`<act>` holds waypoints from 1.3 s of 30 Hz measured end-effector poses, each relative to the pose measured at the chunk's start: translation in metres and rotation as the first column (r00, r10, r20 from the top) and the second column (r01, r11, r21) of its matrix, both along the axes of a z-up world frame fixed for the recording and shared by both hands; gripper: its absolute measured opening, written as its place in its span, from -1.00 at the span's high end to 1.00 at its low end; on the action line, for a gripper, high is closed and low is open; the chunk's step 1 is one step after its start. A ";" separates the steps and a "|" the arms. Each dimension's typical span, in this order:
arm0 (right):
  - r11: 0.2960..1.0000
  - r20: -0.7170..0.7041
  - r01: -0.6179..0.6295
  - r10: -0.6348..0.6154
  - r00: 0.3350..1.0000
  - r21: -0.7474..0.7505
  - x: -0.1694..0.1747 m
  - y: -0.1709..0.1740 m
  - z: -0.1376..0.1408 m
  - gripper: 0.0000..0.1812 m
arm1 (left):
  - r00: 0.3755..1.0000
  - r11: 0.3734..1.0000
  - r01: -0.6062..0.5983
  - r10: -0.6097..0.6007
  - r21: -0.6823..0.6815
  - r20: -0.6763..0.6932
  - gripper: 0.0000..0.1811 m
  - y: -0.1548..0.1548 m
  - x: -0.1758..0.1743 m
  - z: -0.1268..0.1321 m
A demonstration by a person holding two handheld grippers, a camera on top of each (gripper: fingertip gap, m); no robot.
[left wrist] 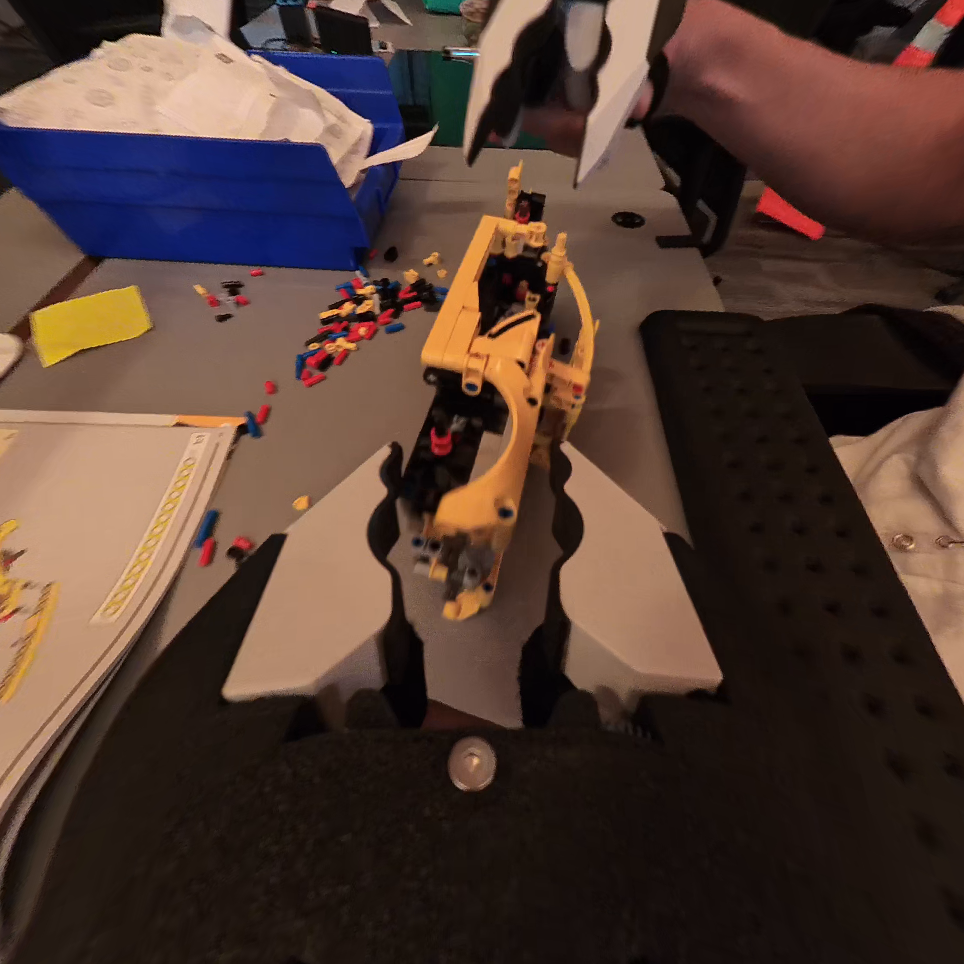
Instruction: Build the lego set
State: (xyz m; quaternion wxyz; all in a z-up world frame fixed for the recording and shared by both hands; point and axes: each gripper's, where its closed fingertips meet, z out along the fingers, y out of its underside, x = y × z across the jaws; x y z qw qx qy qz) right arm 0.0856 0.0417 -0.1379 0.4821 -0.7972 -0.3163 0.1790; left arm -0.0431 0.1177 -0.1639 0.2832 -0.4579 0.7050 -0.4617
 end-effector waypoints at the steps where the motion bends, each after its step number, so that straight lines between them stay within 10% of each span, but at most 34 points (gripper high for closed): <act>1: 0.999 0.006 0.035 -0.035 0.999 -0.001 0.010 -0.005 -0.009 0.33 | 1.000 1.000 -0.023 0.023 0.013 0.007 0.36 0.008 -0.007 0.000; 8: 0.994 -0.031 0.096 -0.098 0.995 -0.058 0.025 -0.023 -0.074 0.37 | 0.991 0.996 -0.079 0.073 -0.051 -0.110 0.30 0.025 -0.025 -0.044; 21: 0.986 -0.389 0.036 -0.099 0.916 -0.164 0.002 0.020 -0.016 0.64 | 0.958 0.919 -0.178 0.080 -0.353 -0.276 0.57 0.014 -0.037 -0.039; 28: 0.883 -0.403 -0.099 -0.108 0.909 -0.459 -0.057 0.059 -0.050 0.64 | 0.837 0.815 -0.414 0.167 -0.405 -0.521 0.59 0.041 -0.103 -0.057; 39: 0.838 -0.377 -0.110 -0.120 0.919 -0.535 -0.066 0.090 -0.090 0.49 | 0.788 0.767 -0.462 0.124 -0.446 -0.603 0.65 0.054 -0.123 -0.056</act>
